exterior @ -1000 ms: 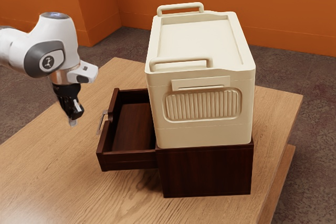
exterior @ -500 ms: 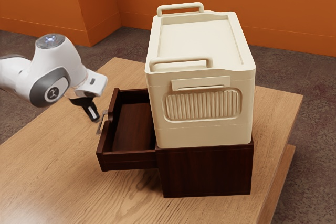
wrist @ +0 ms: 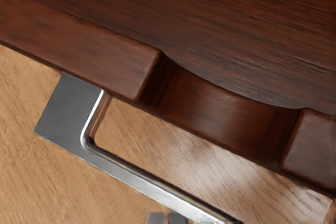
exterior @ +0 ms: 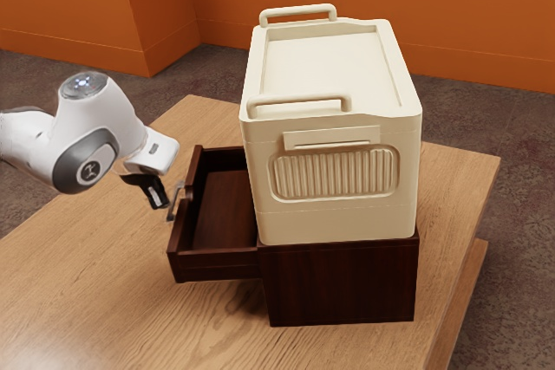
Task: Push the drawer handle with one arm to close the drawer
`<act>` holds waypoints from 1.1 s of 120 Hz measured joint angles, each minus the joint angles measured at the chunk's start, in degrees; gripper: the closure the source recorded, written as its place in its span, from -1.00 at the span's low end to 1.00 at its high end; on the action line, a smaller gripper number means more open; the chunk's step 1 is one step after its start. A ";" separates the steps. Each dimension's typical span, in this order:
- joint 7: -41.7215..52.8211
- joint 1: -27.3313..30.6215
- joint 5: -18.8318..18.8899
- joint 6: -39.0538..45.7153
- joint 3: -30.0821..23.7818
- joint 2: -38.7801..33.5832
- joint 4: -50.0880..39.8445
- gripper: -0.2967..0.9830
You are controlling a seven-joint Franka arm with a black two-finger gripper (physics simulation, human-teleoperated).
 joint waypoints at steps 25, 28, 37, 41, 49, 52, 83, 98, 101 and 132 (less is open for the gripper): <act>1.09 -2.08 0.14 2.19 0.00 0.75 0.01 0.69; 1.20 -2.27 0.15 2.57 0.00 1.04 0.04 0.69; 1.51 -2.93 0.14 3.87 0.00 1.84 0.08 0.69; 1.62 -3.12 0.16 4.51 0.00 2.12 0.08 0.69; 1.83 -3.63 0.19 5.75 0.00 2.53 0.08 0.69; 1.90 -3.85 0.19 6.24 0.00 2.70 0.09 0.69; 2.48 -5.40 0.21 11.06 -0.07 4.69 0.30 0.69; 2.66 -6.16 0.19 13.10 -0.09 5.52 0.57 0.69; 2.68 -6.24 0.18 13.48 -0.12 5.77 0.67 0.69; 2.81 -7.83 0.14 17.31 -0.13 6.82 0.94 0.69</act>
